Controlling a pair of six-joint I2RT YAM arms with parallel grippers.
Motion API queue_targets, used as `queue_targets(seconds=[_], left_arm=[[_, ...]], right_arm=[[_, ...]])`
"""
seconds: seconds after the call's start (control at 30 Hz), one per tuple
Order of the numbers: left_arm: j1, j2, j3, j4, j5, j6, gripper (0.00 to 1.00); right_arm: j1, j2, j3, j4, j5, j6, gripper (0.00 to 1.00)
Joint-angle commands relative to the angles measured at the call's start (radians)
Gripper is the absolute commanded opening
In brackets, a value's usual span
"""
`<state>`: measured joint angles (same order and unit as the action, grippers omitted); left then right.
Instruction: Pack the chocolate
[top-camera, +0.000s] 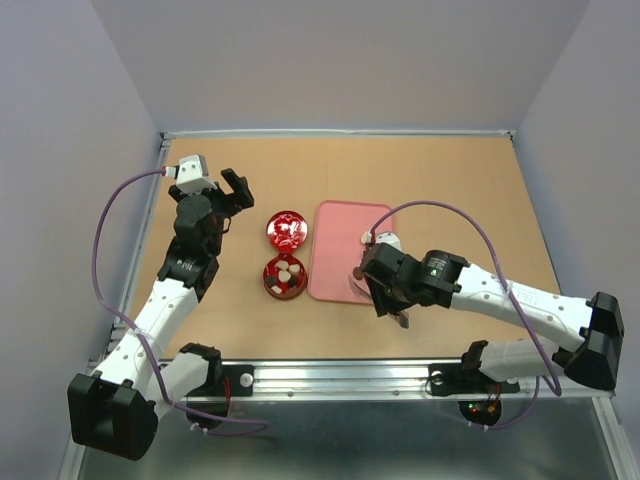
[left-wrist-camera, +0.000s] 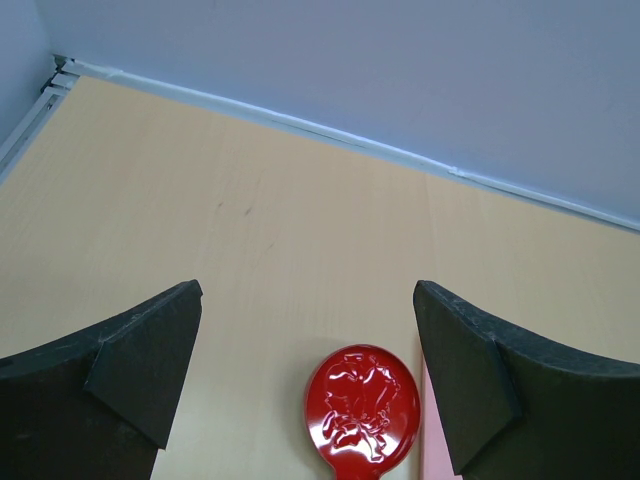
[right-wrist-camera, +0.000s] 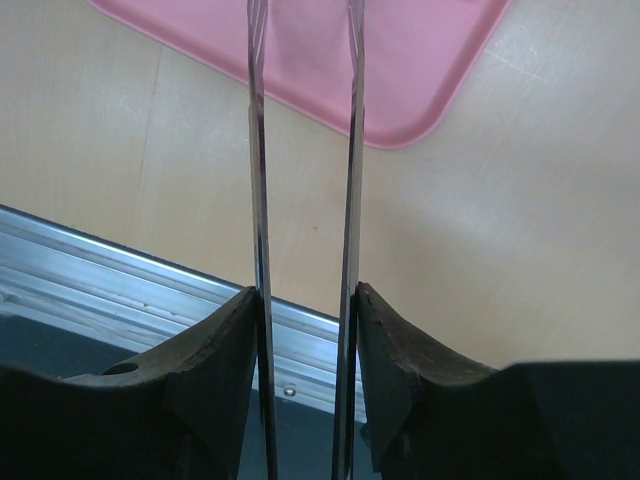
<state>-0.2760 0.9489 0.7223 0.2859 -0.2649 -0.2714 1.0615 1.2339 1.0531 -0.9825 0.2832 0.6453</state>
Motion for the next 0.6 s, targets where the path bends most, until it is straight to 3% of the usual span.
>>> queue_targets(seconds=[0.0,0.57], left_arm=[[-0.008,-0.012,0.054,0.036,0.004,-0.003,0.99],[-0.008,-0.024,0.051,0.033,0.001,-0.003,0.99]], right_arm=[[-0.001,-0.030,0.067,-0.021,-0.003,0.020,0.47],[-0.001,0.078,0.031,0.084,0.076,-0.067,0.45]])
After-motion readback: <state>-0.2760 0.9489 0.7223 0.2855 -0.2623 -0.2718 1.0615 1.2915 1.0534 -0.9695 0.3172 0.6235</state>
